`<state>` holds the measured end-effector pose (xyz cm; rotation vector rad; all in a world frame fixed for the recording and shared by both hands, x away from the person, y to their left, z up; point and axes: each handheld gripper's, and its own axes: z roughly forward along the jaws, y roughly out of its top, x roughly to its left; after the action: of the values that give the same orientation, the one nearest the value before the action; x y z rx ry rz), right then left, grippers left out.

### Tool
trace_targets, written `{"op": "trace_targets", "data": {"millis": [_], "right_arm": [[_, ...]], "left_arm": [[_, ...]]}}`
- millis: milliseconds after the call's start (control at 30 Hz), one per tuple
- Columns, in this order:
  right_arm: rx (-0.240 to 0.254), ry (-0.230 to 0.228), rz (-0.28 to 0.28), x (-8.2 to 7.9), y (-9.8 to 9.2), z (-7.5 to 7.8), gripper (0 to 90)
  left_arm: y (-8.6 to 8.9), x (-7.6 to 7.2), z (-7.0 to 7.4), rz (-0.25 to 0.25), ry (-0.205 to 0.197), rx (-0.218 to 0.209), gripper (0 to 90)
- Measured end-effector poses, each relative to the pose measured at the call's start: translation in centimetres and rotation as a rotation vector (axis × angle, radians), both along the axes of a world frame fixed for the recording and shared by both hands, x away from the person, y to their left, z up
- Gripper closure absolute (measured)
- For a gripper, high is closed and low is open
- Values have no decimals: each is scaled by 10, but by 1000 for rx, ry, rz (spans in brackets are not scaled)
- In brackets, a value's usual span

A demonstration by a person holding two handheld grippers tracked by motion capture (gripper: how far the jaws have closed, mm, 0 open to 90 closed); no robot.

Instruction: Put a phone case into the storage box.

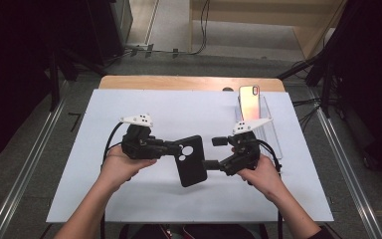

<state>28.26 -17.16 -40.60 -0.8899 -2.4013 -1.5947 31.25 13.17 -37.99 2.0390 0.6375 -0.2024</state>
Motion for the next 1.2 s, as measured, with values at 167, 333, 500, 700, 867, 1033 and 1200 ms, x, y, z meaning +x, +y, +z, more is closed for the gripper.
{"op": "trace_targets", "data": {"millis": [167,333,500,700,867,1033,1200], "right_arm": [[-53,-21,-37,-2,8,-4,0],[-110,-55,-105,-6,18,-4,0],[-129,-89,-194,-8,25,-5,0],[-149,-107,-281,-12,35,-5,0],[-148,-108,-332,-14,41,-6,0],[-153,-111,-349,-14,49,-9,0],[-170,-107,-372,-14,56,-12,0]], "left_arm": [[-1,-1,3,70,2,0,768],[-3,-1,4,144,14,24,768],[-6,-3,6,197,11,65,768],[-13,-6,7,254,32,73,768],[-15,-9,7,288,41,73,769],[-19,-11,7,312,60,70,769],[-24,-13,7,322,58,81,769]]}}
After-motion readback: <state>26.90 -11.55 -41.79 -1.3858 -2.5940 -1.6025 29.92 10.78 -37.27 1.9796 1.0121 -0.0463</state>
